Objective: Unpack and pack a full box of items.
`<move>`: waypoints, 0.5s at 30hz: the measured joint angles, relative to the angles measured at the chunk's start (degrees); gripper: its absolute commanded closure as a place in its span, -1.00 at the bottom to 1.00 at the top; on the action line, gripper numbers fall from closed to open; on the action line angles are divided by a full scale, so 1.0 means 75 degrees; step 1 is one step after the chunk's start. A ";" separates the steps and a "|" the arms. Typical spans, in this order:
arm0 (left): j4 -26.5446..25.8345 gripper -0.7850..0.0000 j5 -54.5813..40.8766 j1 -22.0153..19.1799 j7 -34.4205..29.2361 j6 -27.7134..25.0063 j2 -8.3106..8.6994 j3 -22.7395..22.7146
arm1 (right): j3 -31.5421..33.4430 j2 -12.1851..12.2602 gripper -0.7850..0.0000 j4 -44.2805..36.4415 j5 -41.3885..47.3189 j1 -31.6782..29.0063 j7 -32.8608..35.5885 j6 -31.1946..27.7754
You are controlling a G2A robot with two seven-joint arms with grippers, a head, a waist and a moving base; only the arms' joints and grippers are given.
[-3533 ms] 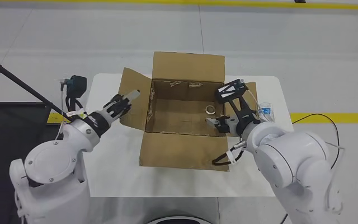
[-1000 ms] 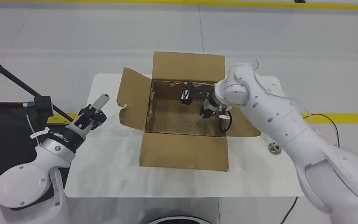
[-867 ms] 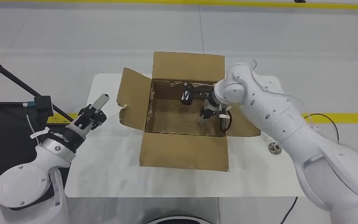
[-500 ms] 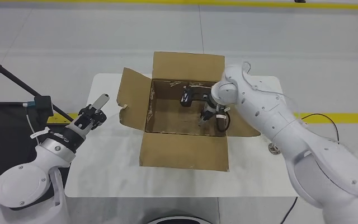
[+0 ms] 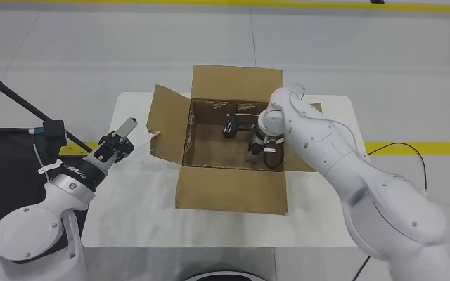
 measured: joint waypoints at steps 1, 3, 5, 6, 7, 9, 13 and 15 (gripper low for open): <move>0.0000 -1.00 0.0000 0.0000 0.0000 0.0000 0.0000 0.0000 | -0.0001 -0.0049 -1.00 0.0080 0.0001 -0.0008 0.0018 0.0060; 0.0000 -1.00 0.0000 0.0000 0.0000 0.0000 0.0000 0.0000 | 0.0014 -0.0156 -0.90 0.0242 0.0033 -0.0013 0.0037 0.0147; 0.0000 -1.00 0.0000 0.0000 0.0000 0.0000 0.0000 0.0000 | 0.0025 -0.0249 -0.87 0.0401 0.0027 -0.0008 0.0030 0.0194; 0.0000 -1.00 0.0000 0.0000 0.0000 0.0000 0.0000 0.0000 | 0.0023 -0.0287 -0.87 0.0455 -0.0003 -0.0005 0.0029 0.0224; 0.0000 -1.00 0.0000 0.0000 0.0000 0.0000 0.0000 0.0000 | 0.0015 -0.0324 -0.86 0.0498 -0.0052 0.0000 0.0024 0.0269; 0.0000 -1.00 0.0000 0.0000 0.0000 0.0000 0.0000 0.0000 | -0.0008 -0.0407 -0.87 0.0576 -0.0181 0.0002 0.0036 0.0426; 0.0000 -1.00 0.0000 0.0000 0.0000 0.0000 0.0000 0.0000 | 0.0009 -0.0567 -0.91 0.0735 -0.0187 -0.0012 0.0252 0.0710; 0.0000 -1.00 0.0000 0.0000 0.0000 0.0000 0.0000 0.0000 | 0.0025 -0.0645 -0.91 0.0833 -0.0187 -0.0011 0.0303 0.0761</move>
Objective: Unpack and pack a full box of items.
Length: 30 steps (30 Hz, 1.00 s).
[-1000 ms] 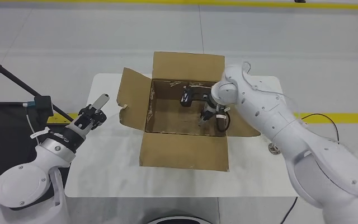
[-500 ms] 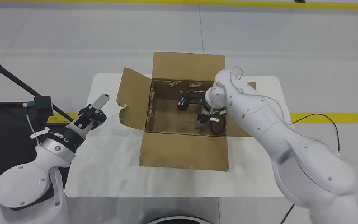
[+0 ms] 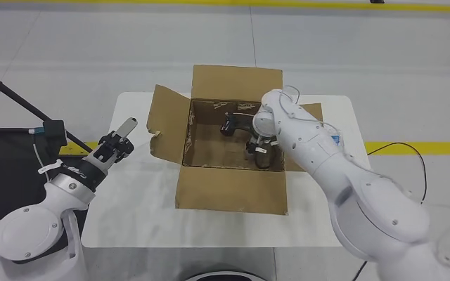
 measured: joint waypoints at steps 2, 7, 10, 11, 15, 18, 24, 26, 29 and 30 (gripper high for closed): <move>0.0000 -1.00 0.0000 0.0000 0.0000 0.0000 0.0000 0.0000 | 0.0011 -0.0075 -0.93 0.0114 -0.0021 0.0001 0.0054 0.0090; 0.0000 -1.00 0.0000 0.0000 0.0000 0.0000 0.0000 0.0000 | 0.0052 -0.0236 -0.76 0.0379 -0.0017 -0.0014 0.0141 0.0153; 0.0000 -1.00 0.0000 0.0000 0.0000 0.0000 0.0000 0.0000 | 0.0098 -0.0316 -0.65 0.0610 0.0014 -0.0031 0.0093 0.0123; 0.0000 -1.00 0.0000 0.0000 0.0000 0.0000 0.0000 0.0000 | 0.0110 -0.0347 -0.64 0.0704 0.0012 -0.0040 0.0078 0.0132; 0.0000 -1.00 0.0000 0.0000 0.0000 0.0000 0.0000 0.0000 | 0.0147 -0.0444 -0.62 0.0959 0.0002 -0.0072 0.0046 0.0120; 0.0000 -1.00 0.0000 0.0000 0.0000 0.0000 0.0000 0.0000 | 0.0174 -0.0515 -0.60 0.1124 -0.0022 -0.0077 0.0048 0.0187; 0.0000 -1.00 0.0000 0.0000 0.0000 0.0000 0.0000 0.0000 | 0.0216 -0.0627 -0.62 0.1328 -0.0161 -0.0060 -0.0206 0.0253; 0.0000 -1.00 0.0000 0.0000 0.0000 0.0000 0.0000 0.0000 | 0.0221 -0.0661 -0.66 0.1387 -0.0240 -0.0058 -0.0280 0.0331; 0.0000 -1.00 0.0000 0.0000 0.0000 0.0000 0.0000 0.0000 | 0.0233 -0.0715 -0.65 0.1439 -0.0321 -0.0054 -0.0255 0.0509; 0.0000 -1.00 0.0000 0.0000 0.0000 0.0000 0.0000 0.0000 | 0.0247 -0.0729 -0.66 0.1442 -0.0322 -0.0054 -0.0297 0.0497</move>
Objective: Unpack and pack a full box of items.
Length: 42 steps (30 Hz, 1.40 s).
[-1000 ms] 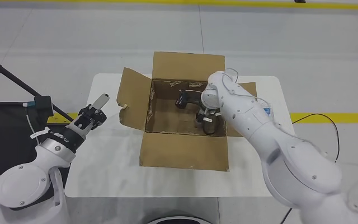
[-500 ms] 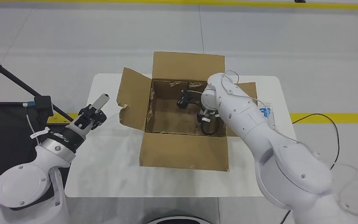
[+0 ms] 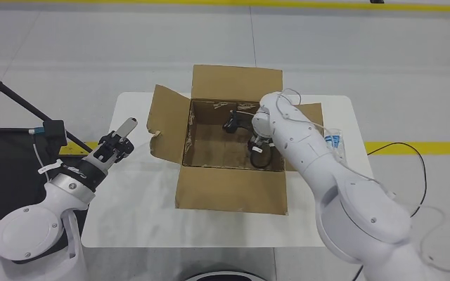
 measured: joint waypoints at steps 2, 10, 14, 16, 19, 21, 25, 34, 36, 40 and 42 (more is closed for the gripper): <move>0.0000 -1.00 0.0000 0.0000 0.0000 0.0000 0.0000 0.0000 | 0.0025 -0.0020 -0.70 0.0062 -0.0034 0.0011 -0.0091 -0.0027; 0.0000 -1.00 0.0000 0.0000 0.0000 0.0000 0.0000 0.0000 | 0.0089 -0.0096 -0.80 0.0245 -0.0195 0.0015 -0.0181 0.0158; 0.0000 -1.00 0.0000 0.0000 0.0000 0.0000 0.0000 0.0000 | 0.0124 -0.0144 -0.84 0.0310 -0.0241 -0.0013 -0.0125 0.0209; 0.0000 -1.00 0.0000 0.0000 0.0000 0.0000 0.0000 0.0000 | 0.0144 -0.0162 -0.87 0.0341 -0.0245 -0.0022 -0.0110 0.0158; 0.0000 -1.00 0.0000 0.0000 0.0000 0.0000 0.0000 0.0000 | 0.0175 -0.0185 -0.91 0.0377 -0.0245 -0.0034 -0.0092 -0.0085; 0.0000 -1.00 0.0000 0.0000 0.0000 0.0000 0.0000 0.0000 | 0.0196 -0.0199 -0.97 0.0394 -0.0247 -0.0042 -0.0107 -0.0295; 0.0000 -1.00 0.0000 0.0000 0.0000 0.0000 0.0000 0.0000 | 0.0226 -0.0227 -0.97 0.0418 -0.0270 -0.0046 -0.0121 -0.0593; 0.0000 -1.00 0.0000 0.0000 0.0000 0.0000 0.0000 0.0000 | 0.0287 -0.0259 -0.94 0.0399 -0.0409 0.0013 -0.0580 -0.1386; 0.0000 -1.00 0.0000 0.0000 0.0000 0.0000 0.0000 0.0000 | 0.0293 -0.0265 -0.95 0.0439 -0.0497 0.0053 -0.0690 -0.1258; 0.0000 -1.00 0.0000 0.0000 0.0000 0.0000 0.0000 0.0000 | 0.0305 -0.0309 -0.98 0.0512 -0.0598 0.0066 -0.0492 -0.0689; 0.0000 -1.00 0.0000 0.0000 0.0000 0.0000 0.0000 0.0000 | 0.0344 -0.0327 -0.96 0.0570 -0.0557 0.0061 -0.0346 -0.0536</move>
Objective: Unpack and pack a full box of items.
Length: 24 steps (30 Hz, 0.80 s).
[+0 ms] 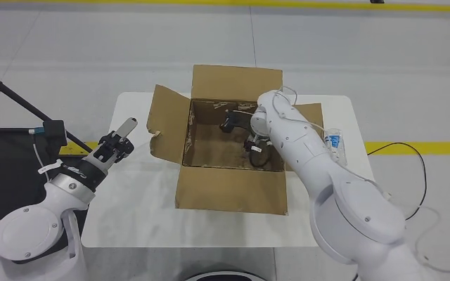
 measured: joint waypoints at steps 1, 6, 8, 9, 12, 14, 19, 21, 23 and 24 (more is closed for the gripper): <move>0.0000 -1.00 0.0000 0.0000 0.0000 0.0000 0.0000 0.0000 | 0.0016 -0.0007 -0.98 0.0022 0.0015 -0.0003 0.0047 0.0044; 0.0000 -1.00 0.0000 0.0000 0.0000 0.0000 0.0000 0.0000 | 0.0086 -0.0045 -0.99 0.0103 0.0074 -0.0060 0.0248 0.0129; 0.0000 -1.00 0.0000 0.0000 0.0000 0.0000 0.0000 0.0000 | 0.0115 -0.0054 -0.98 0.0131 0.0093 -0.0076 0.0252 0.0070; 0.0000 -1.00 0.0000 0.0000 0.0000 0.0000 0.0000 0.0000 | 0.0127 -0.0056 -0.98 0.0148 0.0099 -0.0080 0.0246 0.0037; 0.0000 -1.00 0.0000 0.0000 0.0000 0.0000 0.0000 0.0000 | 0.0172 -0.0059 -0.98 0.0178 0.0130 -0.0091 0.0187 -0.0162; 0.0000 -1.00 0.0000 0.0000 0.0000 0.0000 0.0000 0.0000 | 0.0191 -0.0058 -0.98 0.0189 0.0125 -0.0095 0.0127 -0.0334; 0.0000 -1.00 0.0000 0.0000 0.0000 0.0000 0.0000 0.0000 | 0.0225 -0.0057 -0.96 0.0208 0.0080 -0.0089 0.0013 -0.0607; 0.0000 -1.00 0.0000 0.0000 0.0000 0.0000 0.0000 0.0000 | 0.0225 -0.0061 -0.91 0.0220 0.0003 -0.0066 -0.0081 -0.0491; 0.0000 -1.00 0.0000 0.0000 0.0000 0.0000 0.0000 0.0000 | 0.0218 -0.0071 -0.91 0.0220 -0.0090 -0.0055 -0.0140 -0.0257; 0.0000 -1.00 0.0000 0.0000 0.0000 0.0000 0.0000 0.0000 | 0.0222 -0.0075 -0.87 0.0217 -0.0108 -0.0052 -0.0160 -0.0197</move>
